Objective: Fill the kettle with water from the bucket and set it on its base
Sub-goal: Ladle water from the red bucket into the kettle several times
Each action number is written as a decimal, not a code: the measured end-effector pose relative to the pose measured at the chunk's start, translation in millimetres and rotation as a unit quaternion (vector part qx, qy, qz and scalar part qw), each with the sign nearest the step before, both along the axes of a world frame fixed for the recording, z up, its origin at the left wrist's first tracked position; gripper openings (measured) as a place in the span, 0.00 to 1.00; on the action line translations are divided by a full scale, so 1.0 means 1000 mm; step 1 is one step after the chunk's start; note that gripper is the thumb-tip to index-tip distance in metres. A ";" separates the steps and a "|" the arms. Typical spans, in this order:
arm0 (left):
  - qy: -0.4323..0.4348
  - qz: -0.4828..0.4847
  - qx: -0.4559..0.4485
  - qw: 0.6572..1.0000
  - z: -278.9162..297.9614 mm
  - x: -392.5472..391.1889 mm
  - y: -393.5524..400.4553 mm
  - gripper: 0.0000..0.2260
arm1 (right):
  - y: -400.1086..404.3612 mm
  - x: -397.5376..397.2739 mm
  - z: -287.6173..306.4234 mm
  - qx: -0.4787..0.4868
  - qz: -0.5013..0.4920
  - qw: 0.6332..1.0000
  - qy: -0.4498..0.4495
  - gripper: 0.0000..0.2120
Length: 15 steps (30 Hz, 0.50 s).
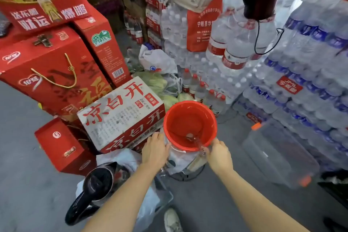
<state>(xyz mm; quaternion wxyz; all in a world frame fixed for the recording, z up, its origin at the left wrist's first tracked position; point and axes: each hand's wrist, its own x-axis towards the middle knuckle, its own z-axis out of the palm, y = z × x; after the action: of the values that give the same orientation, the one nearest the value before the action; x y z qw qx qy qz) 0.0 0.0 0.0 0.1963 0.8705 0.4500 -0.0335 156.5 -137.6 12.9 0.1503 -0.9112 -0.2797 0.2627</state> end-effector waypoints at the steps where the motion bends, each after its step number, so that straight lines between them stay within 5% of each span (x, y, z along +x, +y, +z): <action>1: -0.003 0.011 -0.013 1.000 -0.005 0.006 0.005 0.24 | 0.008 0.003 -0.007 0.002 -0.029 0.999 0.026 0.19; 10: -0.026 0.074 -0.072 0.994 -0.056 0.045 0.016 0.38 | 0.071 0.027 -0.026 -0.006 -0.231 0.922 0.310 0.18; 15: -0.040 0.089 -0.083 0.992 -0.071 0.048 0.018 0.41 | 0.106 0.043 -0.021 -0.018 -0.272 0.824 0.497 0.08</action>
<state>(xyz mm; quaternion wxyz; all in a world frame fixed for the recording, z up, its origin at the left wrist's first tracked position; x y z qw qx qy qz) 48.2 17.5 -71.2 0.2878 0.8087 0.5128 -0.0181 200.0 -32.0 -8.2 0.3182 -0.6992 0.0969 0.6328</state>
